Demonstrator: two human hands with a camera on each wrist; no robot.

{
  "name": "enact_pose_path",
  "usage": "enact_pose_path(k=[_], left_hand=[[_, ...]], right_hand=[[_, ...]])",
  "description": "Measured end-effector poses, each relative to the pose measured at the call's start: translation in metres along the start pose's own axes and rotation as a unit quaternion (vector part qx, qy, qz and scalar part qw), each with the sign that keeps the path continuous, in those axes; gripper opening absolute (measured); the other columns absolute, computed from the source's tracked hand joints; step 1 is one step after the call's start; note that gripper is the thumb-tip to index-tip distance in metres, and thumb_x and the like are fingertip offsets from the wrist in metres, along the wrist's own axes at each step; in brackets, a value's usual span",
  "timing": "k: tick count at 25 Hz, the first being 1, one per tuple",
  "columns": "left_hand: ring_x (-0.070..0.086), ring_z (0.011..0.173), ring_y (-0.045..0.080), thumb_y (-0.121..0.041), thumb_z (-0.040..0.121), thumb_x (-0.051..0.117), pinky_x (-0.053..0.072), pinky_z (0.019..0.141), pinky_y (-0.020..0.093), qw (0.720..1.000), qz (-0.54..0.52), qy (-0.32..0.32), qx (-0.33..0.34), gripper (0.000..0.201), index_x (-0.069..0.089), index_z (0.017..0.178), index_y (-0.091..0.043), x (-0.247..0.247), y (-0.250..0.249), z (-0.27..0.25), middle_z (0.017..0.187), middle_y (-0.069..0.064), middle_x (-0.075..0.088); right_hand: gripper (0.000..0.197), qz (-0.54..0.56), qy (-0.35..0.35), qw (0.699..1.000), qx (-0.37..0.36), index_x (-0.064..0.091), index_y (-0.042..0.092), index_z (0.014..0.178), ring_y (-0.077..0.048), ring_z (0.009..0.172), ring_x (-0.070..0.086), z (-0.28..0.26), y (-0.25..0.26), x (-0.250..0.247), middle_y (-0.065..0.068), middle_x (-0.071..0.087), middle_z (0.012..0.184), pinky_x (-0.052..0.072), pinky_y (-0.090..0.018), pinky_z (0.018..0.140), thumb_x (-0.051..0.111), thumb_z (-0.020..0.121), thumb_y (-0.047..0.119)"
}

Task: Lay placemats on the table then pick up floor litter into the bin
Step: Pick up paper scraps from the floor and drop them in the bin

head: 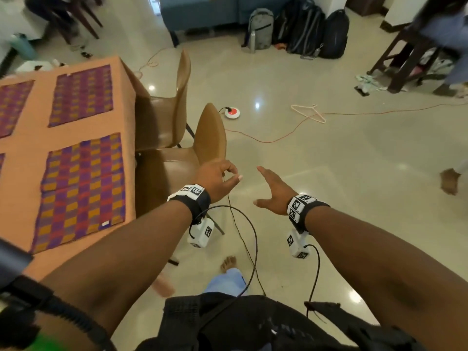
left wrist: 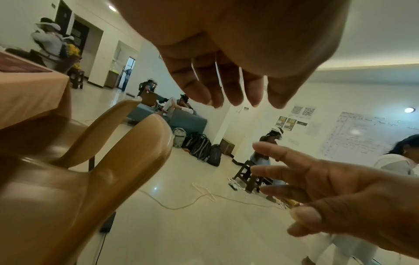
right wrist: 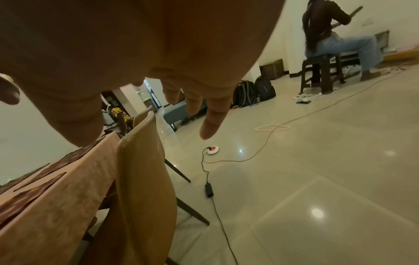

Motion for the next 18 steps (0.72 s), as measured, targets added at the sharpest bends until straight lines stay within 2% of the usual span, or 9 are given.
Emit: enact_pose_path(k=[2,4,6,7,9,10,15,16,18], left_hand=[[0.054,0.090,0.006,-0.050,0.089,0.066,0.039,0.071,0.023,1.000,0.013,-0.012,0.009,0.031,0.067,0.111,-0.028,-0.023,0.005,0.050,0.106,-0.016,0.054],[0.055,0.097,0.010,-0.047,0.089,0.068,0.045,0.077,0.027,1.000,-0.009,-0.024,0.003,0.034,0.064,0.116,-0.028,-0.044,0.019,0.099,0.111,-0.014,0.050],[0.059,0.097,0.011,-0.045,0.088,0.069,0.051,0.082,0.031,0.998,-0.062,0.007,-0.027,0.035,0.064,0.118,-0.028,-0.048,0.035,0.142,0.109,-0.014,0.055],[0.061,0.097,0.011,-0.046,0.088,0.070,0.053,0.083,0.031,0.994,-0.089,0.050,-0.048,0.035,0.063,0.118,-0.029,-0.041,0.043,0.159,0.105,-0.013,0.060],[0.064,0.099,0.013,-0.050,0.087,0.070,0.053,0.083,0.030,0.986,-0.084,0.126,-0.062,0.036,0.064,0.118,-0.031,-0.029,0.054,0.201,0.100,-0.011,0.066],[0.065,0.098,0.013,-0.052,0.086,0.070,0.053,0.082,0.029,0.986,-0.073,0.138,-0.062,0.037,0.066,0.116,-0.032,-0.027,0.060,0.218,0.099,-0.010,0.067],[0.068,0.090,0.009,-0.079,0.069,0.064,0.056,0.081,0.030,0.984,-0.110,0.083,-0.111,0.045,0.070,0.097,-0.044,-0.010,0.081,0.322,0.097,-0.012,0.070],[0.069,0.088,0.010,-0.073,0.073,0.066,0.056,0.080,0.030,0.978,-0.144,0.083,-0.126,0.040,0.071,0.097,-0.041,-0.002,0.077,0.349,0.096,-0.011,0.072],[0.067,0.082,0.013,-0.049,0.086,0.072,0.054,0.071,0.024,0.963,-0.217,0.065,-0.147,0.027,0.071,0.102,-0.028,0.009,0.060,0.401,0.096,-0.004,0.072]], right_hand=[[0.084,0.023,-0.021,0.999,0.019,0.024,0.038,0.153,-0.019,0.139,0.042,0.036,-0.008,-0.033,0.000,0.043,0.152,0.036,-0.033,0.111,0.074,0.085,0.040],[0.057,0.048,-0.063,0.996,0.029,0.050,0.034,0.139,-0.016,0.119,0.061,0.073,-0.008,-0.076,0.004,0.065,0.124,0.047,-0.028,0.098,0.072,0.087,0.037],[0.033,0.058,-0.108,0.992,0.035,0.064,0.031,0.120,-0.014,0.099,0.067,0.101,-0.011,-0.114,0.008,0.071,0.102,0.051,-0.027,0.086,0.070,0.087,0.034],[0.026,0.057,-0.117,0.991,0.041,0.066,0.031,0.113,-0.014,0.093,0.067,0.114,-0.015,-0.127,0.009,0.071,0.095,0.050,-0.026,0.080,0.069,0.087,0.034],[0.022,0.035,-0.100,0.993,0.055,0.067,0.031,0.109,-0.014,0.090,0.066,0.152,-0.020,-0.148,0.009,0.071,0.093,0.048,-0.026,0.078,0.067,0.088,0.038],[0.023,0.022,-0.072,0.995,0.062,0.067,0.031,0.110,-0.013,0.090,0.065,0.170,-0.025,-0.151,0.009,0.070,0.094,0.047,-0.027,0.079,0.067,0.088,0.040],[0.029,-0.061,0.035,0.997,0.039,0.066,0.028,0.114,-0.013,0.094,0.063,0.283,-0.047,-0.178,0.008,0.070,0.098,0.042,-0.024,0.076,0.067,0.089,0.042],[0.029,-0.071,0.046,0.996,0.020,0.066,0.028,0.114,-0.013,0.094,0.063,0.312,-0.049,-0.189,0.008,0.070,0.099,0.042,-0.025,0.077,0.067,0.089,0.041],[0.028,-0.071,0.047,0.996,-0.014,0.066,0.028,0.113,-0.013,0.092,0.064,0.361,-0.051,-0.217,0.009,0.071,0.098,0.047,-0.027,0.079,0.067,0.088,0.040]])
Point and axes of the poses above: each hand's wrist, its own z-axis towards the middle knuckle, its own x-axis out of the palm, y = z × x, the point moved 10 cm from there along z, towards the middle knuckle
